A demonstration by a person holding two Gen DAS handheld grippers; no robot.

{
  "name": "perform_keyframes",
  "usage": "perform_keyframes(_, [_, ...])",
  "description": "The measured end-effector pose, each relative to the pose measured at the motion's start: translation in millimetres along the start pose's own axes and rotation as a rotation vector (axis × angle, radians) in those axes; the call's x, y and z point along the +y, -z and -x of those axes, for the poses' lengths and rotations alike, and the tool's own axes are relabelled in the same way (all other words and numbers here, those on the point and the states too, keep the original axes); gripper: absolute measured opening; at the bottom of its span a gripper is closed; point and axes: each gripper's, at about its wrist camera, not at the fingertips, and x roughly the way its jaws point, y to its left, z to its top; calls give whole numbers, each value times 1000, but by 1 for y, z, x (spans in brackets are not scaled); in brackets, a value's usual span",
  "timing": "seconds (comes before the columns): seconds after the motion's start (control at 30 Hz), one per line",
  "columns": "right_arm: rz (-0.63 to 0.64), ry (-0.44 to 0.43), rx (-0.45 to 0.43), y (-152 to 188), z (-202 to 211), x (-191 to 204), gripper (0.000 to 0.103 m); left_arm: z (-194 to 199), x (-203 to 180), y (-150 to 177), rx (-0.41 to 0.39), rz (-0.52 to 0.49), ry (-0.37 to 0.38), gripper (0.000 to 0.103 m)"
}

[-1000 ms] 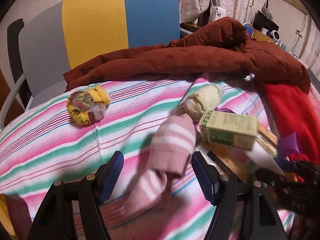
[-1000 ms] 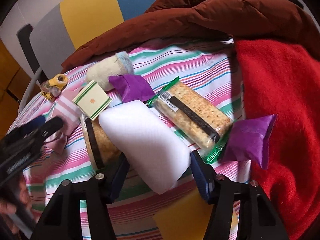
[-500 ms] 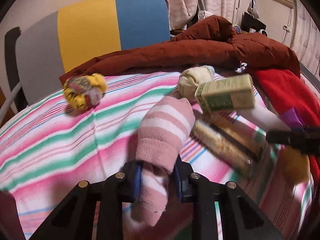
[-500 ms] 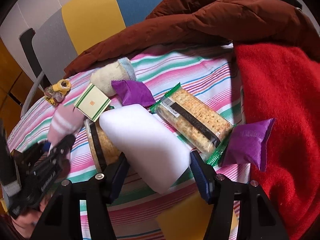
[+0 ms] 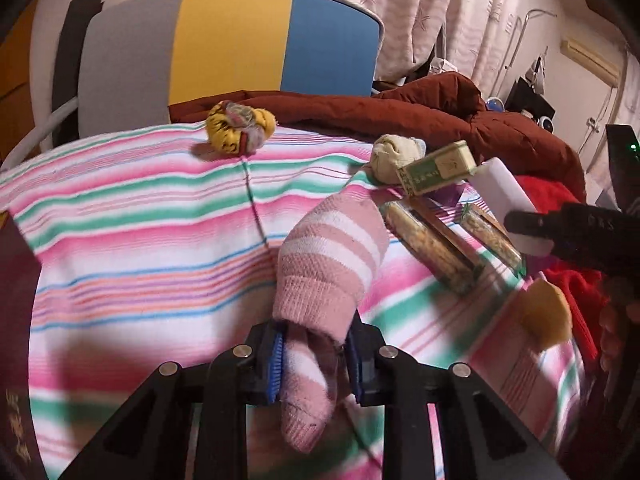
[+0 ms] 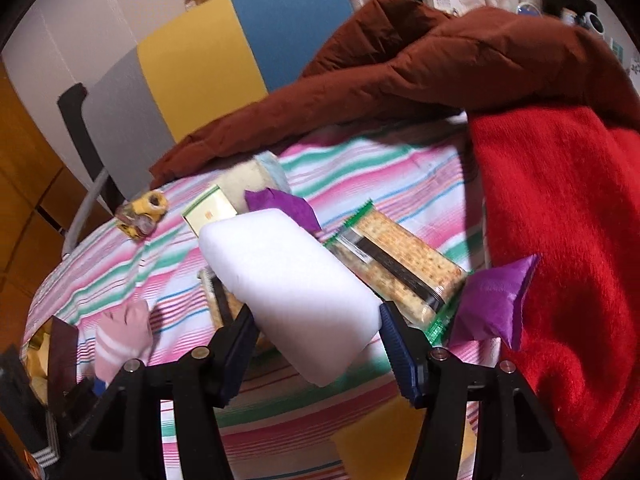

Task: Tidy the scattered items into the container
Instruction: 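Carry the white eraser block and pink sock over the gold box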

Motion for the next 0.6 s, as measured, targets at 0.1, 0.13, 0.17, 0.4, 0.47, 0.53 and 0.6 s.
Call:
perform_keyframes(0.1, [18, -21, -12, 0, 2, 5, 61, 8, 7, 8, 2, 32, 3, 24])
perform_keyframes(0.13, [23, -26, -14, 0, 2, 7, 61, 12, 10, 11, 5, 42, 1, 24])
perform_keyframes(0.17, [25, -32, -15, 1, 3, 8, 61, 15, 12, 14, 8, 46, 1, 24])
perform_keyframes(0.4, [14, -60, -41, 2, 8, 9, 61, 49, 29, 41, 4, 109, 18, 24])
perform_keyframes(0.47, [0, -63, -83, -1, 15, 6, 61, 60, 31, 48, -1, 119, 40, 24])
perform_keyframes(0.53, [-24, -76, -135, -2, 25, 2, 61, 74, 33, 51, -19, 135, 62, 24])
perform_keyframes(0.6, [-40, -103, -171, -2, 33, -1, 61, 88, 36, 51, -41, 142, 79, 24])
